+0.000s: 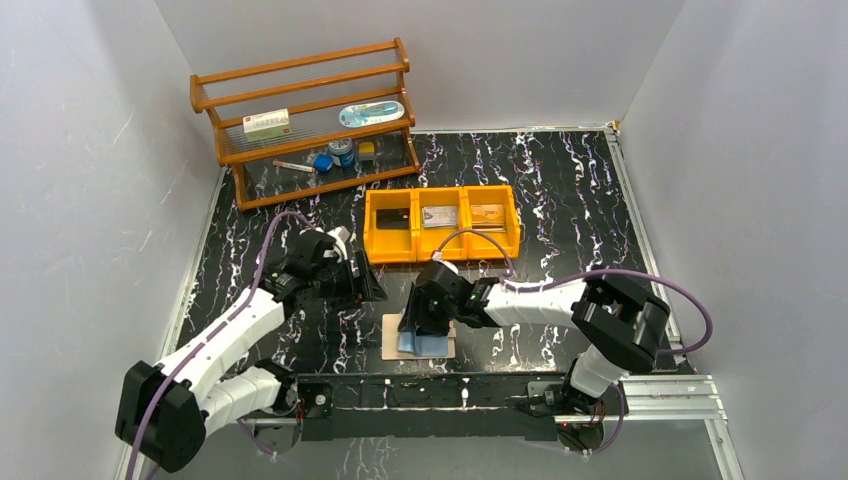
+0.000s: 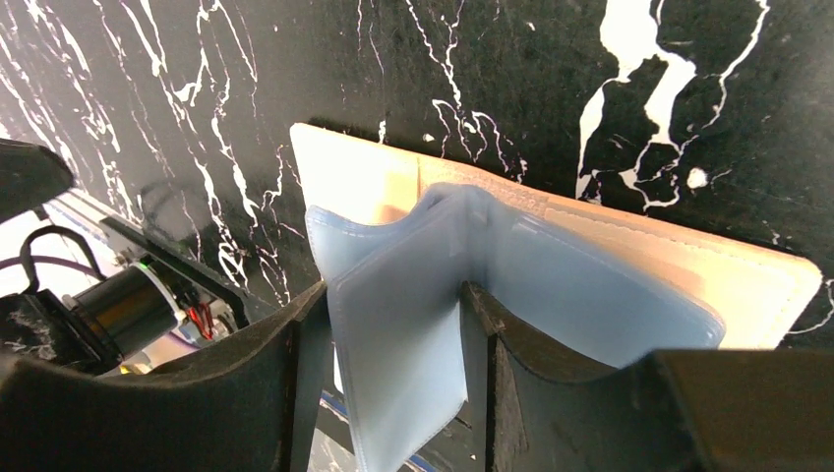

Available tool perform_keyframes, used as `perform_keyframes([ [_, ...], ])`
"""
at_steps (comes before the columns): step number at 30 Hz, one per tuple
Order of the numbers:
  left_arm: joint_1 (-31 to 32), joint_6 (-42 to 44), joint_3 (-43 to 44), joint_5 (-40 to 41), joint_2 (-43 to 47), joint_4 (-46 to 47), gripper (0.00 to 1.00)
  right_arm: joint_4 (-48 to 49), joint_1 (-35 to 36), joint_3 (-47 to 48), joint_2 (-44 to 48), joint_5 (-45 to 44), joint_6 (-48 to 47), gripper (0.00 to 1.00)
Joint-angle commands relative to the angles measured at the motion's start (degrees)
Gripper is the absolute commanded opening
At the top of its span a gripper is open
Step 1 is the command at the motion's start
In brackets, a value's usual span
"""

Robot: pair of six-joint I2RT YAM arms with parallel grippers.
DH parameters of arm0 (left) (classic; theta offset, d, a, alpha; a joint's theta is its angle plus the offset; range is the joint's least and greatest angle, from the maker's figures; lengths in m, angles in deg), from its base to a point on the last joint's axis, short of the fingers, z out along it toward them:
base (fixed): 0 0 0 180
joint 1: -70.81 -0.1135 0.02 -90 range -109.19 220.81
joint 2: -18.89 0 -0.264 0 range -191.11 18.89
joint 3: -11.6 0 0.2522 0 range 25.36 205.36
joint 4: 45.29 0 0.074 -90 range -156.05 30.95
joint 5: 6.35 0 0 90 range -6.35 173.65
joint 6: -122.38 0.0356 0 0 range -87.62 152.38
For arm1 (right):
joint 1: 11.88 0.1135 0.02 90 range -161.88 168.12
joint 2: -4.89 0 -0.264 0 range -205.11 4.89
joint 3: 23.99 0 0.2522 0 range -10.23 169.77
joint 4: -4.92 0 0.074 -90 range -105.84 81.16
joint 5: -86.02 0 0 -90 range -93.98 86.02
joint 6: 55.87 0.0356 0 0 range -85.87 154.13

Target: Take the credit cards out of the card holder

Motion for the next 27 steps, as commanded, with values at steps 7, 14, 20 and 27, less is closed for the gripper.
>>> perform_keyframes([
  [7, 0.3, -3.0, -2.1, -11.4, -5.5, 4.9, 0.59, 8.3, -2.1, -6.9, 5.1, 2.8, 4.5, 0.55],
  [14, 2.9, -2.4, -2.7, -13.0, -8.2, 5.5, 0.58, 12.6, -4.1, -13.6, 10.4, 2.5, 9.9, 0.63],
  [20, 5.2, -2.2, -2.4, -11.6, -10.3, 5.4, 0.6, 5.4, -4.6, -11.4, 14.0, 0.0, 8.8, 0.7],
  [27, 6.2, -1.8, -0.3, -8.7, -10.1, 4.2, 0.62, -11.8, -4.5, -4.4, 16.6, -4.3, 6.4, 0.73],
])
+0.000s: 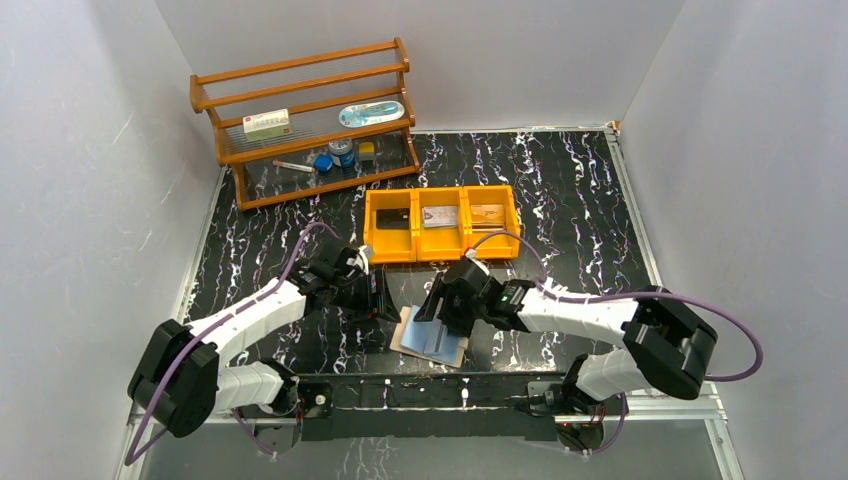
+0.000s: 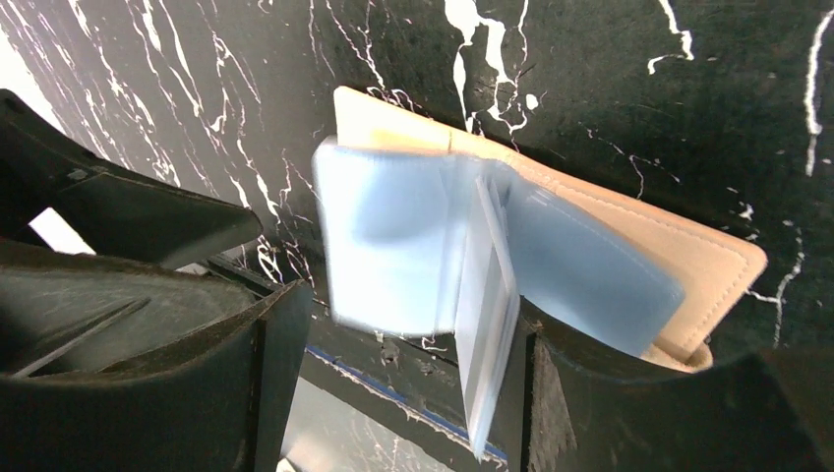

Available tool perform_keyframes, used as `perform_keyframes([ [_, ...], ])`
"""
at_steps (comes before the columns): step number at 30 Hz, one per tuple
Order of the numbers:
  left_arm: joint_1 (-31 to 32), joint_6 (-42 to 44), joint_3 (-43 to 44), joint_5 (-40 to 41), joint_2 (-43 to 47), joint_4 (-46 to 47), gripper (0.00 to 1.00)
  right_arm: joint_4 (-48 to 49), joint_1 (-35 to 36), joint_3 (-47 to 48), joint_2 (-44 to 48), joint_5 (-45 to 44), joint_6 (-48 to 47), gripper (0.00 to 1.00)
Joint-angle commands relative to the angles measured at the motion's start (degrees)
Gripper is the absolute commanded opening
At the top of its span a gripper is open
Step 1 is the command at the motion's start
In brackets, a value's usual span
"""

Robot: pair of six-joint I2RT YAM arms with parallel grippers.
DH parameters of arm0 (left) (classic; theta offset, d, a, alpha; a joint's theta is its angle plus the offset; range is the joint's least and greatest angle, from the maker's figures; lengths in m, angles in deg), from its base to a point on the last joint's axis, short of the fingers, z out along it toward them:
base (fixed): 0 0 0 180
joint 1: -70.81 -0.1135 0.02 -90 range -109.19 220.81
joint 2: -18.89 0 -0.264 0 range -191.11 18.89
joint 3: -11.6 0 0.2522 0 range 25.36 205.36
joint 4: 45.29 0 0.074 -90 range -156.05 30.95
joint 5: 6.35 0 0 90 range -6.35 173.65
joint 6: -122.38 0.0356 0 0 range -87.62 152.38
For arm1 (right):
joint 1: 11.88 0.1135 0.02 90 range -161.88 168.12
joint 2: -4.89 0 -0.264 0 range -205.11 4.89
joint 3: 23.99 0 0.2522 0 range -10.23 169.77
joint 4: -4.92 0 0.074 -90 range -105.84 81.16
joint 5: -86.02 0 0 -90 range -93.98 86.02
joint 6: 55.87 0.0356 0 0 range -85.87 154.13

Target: Take the credit cards out of the card holder

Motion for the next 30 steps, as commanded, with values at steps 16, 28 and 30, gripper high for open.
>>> perform_keyframes([
  [16, 0.9, 2.6, 6.4, 2.1, 1.7, -3.7, 0.66, -17.1, -0.1, 2.0, 12.7, -6.5, -0.6, 0.59],
  [28, 5.3, 2.0, 8.3, -0.3, -2.3, -0.2, 0.66, -11.7, -0.3, -2.3, 4.4, -3.9, -0.1, 0.46],
  [30, 5.5, 1.6, 7.9, 0.3, -1.9, 0.2, 0.66, -9.8, -1.0, -2.4, 3.0, -3.4, -1.5, 0.4],
])
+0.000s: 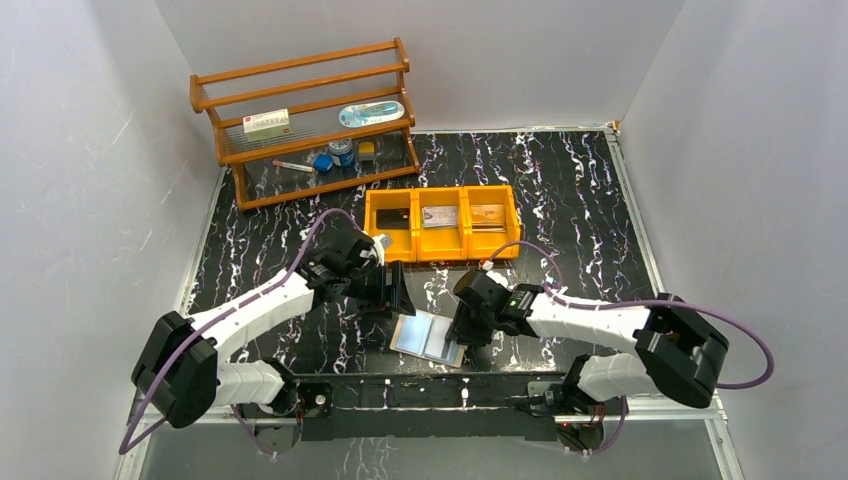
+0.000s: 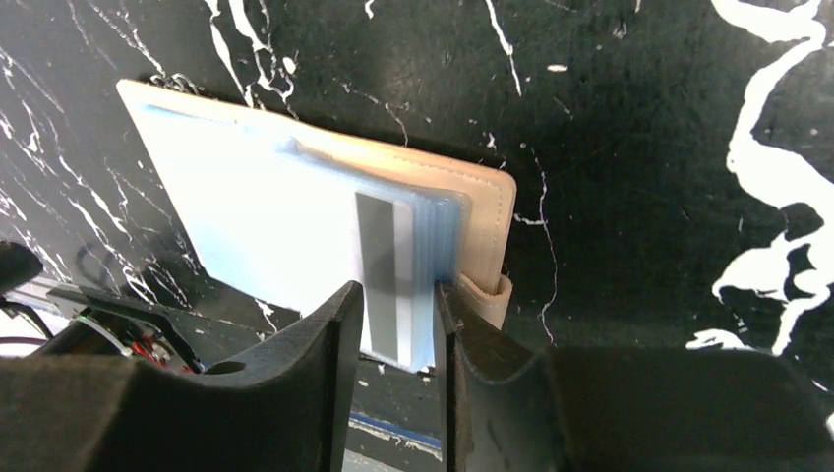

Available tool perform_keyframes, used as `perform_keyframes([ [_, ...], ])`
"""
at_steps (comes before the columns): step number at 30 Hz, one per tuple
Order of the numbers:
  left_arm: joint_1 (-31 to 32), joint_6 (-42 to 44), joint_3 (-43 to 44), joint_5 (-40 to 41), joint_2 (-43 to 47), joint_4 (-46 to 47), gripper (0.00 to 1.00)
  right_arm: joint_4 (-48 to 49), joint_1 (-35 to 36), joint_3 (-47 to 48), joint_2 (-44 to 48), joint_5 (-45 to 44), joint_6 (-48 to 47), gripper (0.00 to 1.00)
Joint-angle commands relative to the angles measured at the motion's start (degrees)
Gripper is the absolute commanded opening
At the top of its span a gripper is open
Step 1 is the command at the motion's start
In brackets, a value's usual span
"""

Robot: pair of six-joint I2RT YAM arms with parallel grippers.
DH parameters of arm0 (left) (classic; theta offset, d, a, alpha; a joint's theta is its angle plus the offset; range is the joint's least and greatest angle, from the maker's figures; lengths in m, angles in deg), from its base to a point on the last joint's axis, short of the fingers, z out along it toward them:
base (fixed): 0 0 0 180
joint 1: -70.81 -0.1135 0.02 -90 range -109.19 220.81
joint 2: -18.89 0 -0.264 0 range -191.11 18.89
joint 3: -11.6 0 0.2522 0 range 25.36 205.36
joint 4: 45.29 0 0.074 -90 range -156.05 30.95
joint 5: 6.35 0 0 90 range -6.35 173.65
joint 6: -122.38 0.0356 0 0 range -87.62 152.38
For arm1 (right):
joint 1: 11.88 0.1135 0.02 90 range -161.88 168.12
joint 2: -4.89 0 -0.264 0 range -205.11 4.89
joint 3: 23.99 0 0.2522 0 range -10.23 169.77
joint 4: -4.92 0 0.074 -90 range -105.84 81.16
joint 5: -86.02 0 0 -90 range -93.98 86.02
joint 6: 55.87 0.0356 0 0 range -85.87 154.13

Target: Take the credit cards out of the card holder

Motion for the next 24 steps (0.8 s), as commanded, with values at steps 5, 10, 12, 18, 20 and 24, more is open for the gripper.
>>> perform_keyframes([
  [5, 0.6, -1.4, -0.3, -0.1, 1.8, 0.8, 0.66, 4.3, -3.3, 3.3, -5.6, -0.2, -9.1, 0.27],
  [10, 0.7, -2.3, -1.8, 1.1, 2.6, 0.9, 0.66, 7.1, -7.3, 8.4, -13.3, 7.3, -24.0, 0.23],
  [12, 0.6, -2.5, -2.1, 1.4, 2.9, 0.9, 0.66, 4.5, -7.4, 11.7, -15.9, 7.3, -27.1, 0.26],
  [18, 0.6, -4.2, -2.6, 3.0, 3.5, 0.9, 0.65, -6.4, -7.4, 19.8, -15.5, 4.7, -28.5, 0.36],
  [20, 0.6, -5.9, -3.0, 4.5, 3.6, 0.9, 0.63, -6.3, -7.4, 19.7, -13.1, 4.9, -27.5, 0.38],
  [24, 0.6, -10.4, -4.4, 6.6, 5.7, 2.5, 0.59, -0.5, -6.8, 17.1, -9.7, 9.1, -26.6, 0.44],
])
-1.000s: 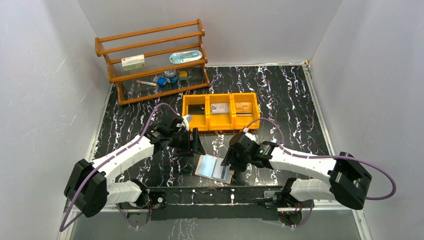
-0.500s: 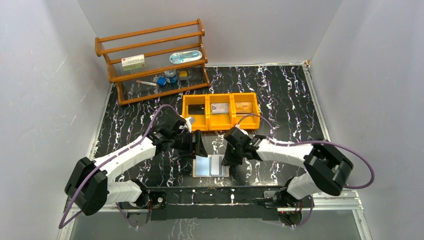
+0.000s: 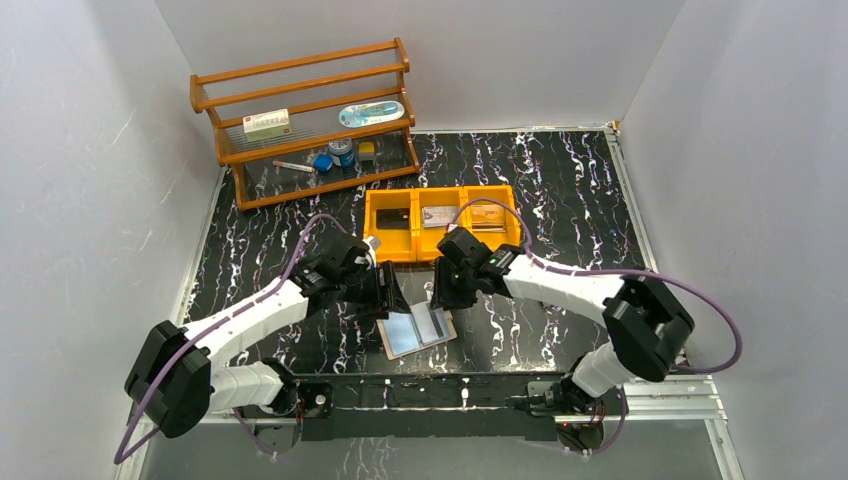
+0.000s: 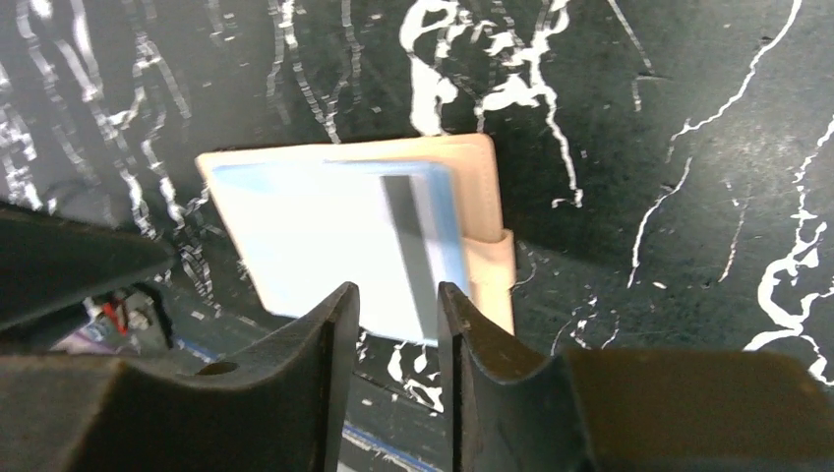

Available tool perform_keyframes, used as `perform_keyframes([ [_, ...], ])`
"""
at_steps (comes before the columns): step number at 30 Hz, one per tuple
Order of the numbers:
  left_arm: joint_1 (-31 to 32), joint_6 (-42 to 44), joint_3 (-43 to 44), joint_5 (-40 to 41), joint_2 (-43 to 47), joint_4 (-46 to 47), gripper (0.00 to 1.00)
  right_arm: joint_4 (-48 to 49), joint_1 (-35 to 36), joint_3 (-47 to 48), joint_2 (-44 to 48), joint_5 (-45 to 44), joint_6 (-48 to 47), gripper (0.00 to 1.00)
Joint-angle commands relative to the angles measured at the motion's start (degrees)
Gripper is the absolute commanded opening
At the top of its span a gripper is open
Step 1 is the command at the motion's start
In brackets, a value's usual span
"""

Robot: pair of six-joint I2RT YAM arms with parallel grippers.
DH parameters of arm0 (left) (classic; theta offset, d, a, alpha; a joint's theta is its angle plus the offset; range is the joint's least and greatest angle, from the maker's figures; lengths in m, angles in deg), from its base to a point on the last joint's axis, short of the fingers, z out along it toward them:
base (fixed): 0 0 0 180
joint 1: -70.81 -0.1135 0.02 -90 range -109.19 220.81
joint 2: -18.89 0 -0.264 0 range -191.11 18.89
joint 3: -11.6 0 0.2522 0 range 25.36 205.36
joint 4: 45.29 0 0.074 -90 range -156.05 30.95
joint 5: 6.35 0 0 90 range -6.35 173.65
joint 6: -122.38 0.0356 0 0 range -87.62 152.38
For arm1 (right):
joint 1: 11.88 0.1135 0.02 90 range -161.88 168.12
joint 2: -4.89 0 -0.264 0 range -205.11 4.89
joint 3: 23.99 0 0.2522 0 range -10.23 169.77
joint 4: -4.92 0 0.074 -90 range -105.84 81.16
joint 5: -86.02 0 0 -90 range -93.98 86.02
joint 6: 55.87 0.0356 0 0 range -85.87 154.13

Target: Take the credit cards out of the card holder

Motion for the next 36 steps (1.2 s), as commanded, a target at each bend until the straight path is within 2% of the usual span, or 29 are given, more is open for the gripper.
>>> perform_keyframes([
  [1, 0.3, -5.7, -2.1, 3.7, 3.8, 1.1, 0.59, 3.4, 0.8, -0.9, 4.4, 3.7, 0.1, 0.46],
  [4, 0.3, -8.3, -3.0, 7.5, 6.2, 0.3, 0.58, 3.5, 3.2, -0.3, 2.9, 2.4, 0.8, 0.56],
  [6, 0.3, -8.6, -3.9, 8.2, 8.1, 1.2, 0.58, -0.6, 3.8, 1.8, -0.4, -2.0, 0.9, 0.57],
  [7, 0.3, -8.0, -4.1, 6.4, 8.4, 2.7, 0.58, -1.8, 3.8, 2.1, -1.8, -3.6, 0.5, 0.55],
  [9, 0.3, -7.2, -4.1, 2.9, 7.0, 5.1, 0.58, 0.1, 3.7, 0.9, -3.9, -2.4, -0.8, 0.48],
  [11, 0.3, -6.6, -3.7, 0.3, 4.5, 6.4, 0.58, 0.5, 3.5, -0.6, -5.6, -2.0, -0.6, 0.46],
  [12, 0.3, -6.5, -3.7, -1.6, 2.9, 8.0, 0.58, 2.2, 3.4, -2.7, -5.6, -0.5, -0.2, 0.42],
  [16, 0.3, -8.5, -5.9, -4.9, -1.8, 14.2, 0.52, 13.2, 3.4, -13.7, -2.8, 4.3, 10.9, 0.27],
  [18, 0.3, -9.5, -7.0, -5.0, -2.5, 15.9, 0.49, 15.2, 3.4, -16.2, -1.9, 4.7, 13.8, 0.24],
  [23, 0.3, -13.1, -12.0, -4.4, -2.8, 21.0, 0.44, 20.6, 3.5, -21.4, 0.4, 5.2, 19.6, 0.19],
  [33, 0.3, -12.9, -15.7, -6.3, -3.2, 26.0, 0.36, 19.7, 3.5, -20.3, -0.9, 5.2, 19.2, 0.12],
  [36, 0.3, -12.4, -16.4, -9.2, -5.5, 29.0, 0.32, 20.2, 3.5, -20.4, -0.9, 5.4, 19.6, 0.11],
])
